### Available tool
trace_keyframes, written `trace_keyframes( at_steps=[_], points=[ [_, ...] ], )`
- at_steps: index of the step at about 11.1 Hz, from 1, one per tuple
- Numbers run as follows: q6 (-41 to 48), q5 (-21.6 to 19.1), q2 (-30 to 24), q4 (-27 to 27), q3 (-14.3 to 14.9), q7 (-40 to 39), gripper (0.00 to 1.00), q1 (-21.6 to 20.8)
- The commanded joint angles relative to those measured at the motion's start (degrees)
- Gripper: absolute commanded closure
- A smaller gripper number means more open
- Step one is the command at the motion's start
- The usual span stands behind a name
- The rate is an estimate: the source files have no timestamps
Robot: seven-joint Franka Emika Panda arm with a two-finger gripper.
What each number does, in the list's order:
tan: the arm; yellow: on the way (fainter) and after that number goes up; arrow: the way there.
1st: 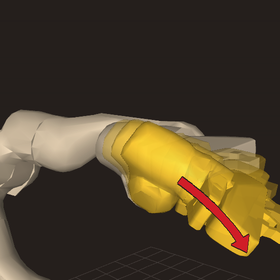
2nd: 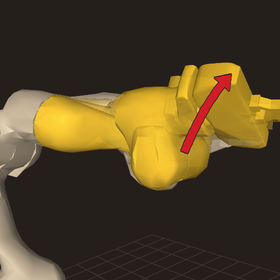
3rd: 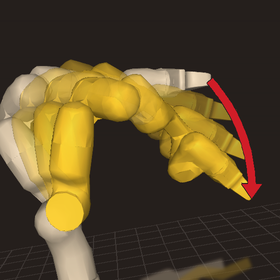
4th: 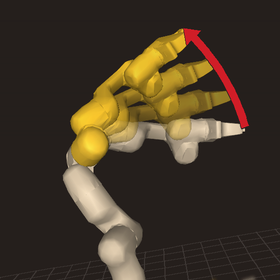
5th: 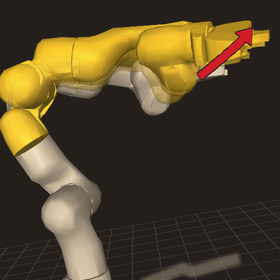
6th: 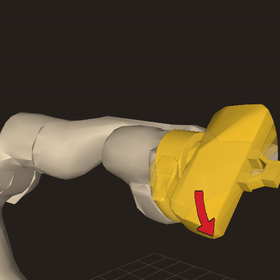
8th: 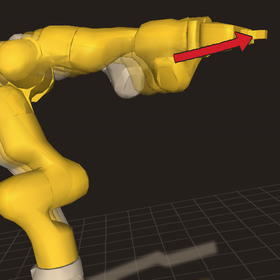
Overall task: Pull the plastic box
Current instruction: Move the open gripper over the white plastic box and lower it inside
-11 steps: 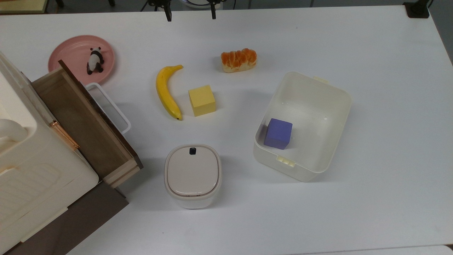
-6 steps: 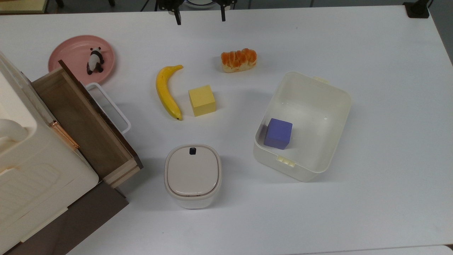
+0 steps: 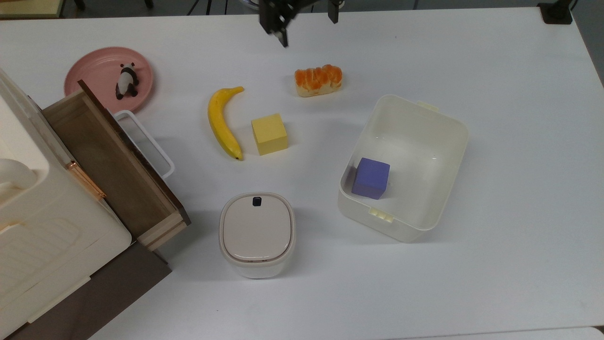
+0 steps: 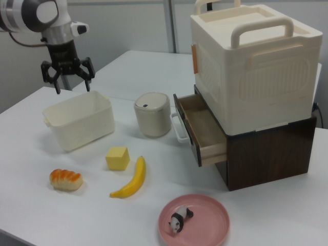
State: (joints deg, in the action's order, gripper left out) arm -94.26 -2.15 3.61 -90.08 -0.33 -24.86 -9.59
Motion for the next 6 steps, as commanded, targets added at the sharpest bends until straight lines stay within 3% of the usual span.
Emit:
trace_keyframes(
  at_steps=[1, 6],
  points=[
    [-5.46, 0.57, 5.86, 1.04, -0.19, -14.68, 0.0, -0.43],
    [-25.06, 1.1, 13.42, 1.13, -6.51, -14.52, 0.0, -0.34]
  ],
)
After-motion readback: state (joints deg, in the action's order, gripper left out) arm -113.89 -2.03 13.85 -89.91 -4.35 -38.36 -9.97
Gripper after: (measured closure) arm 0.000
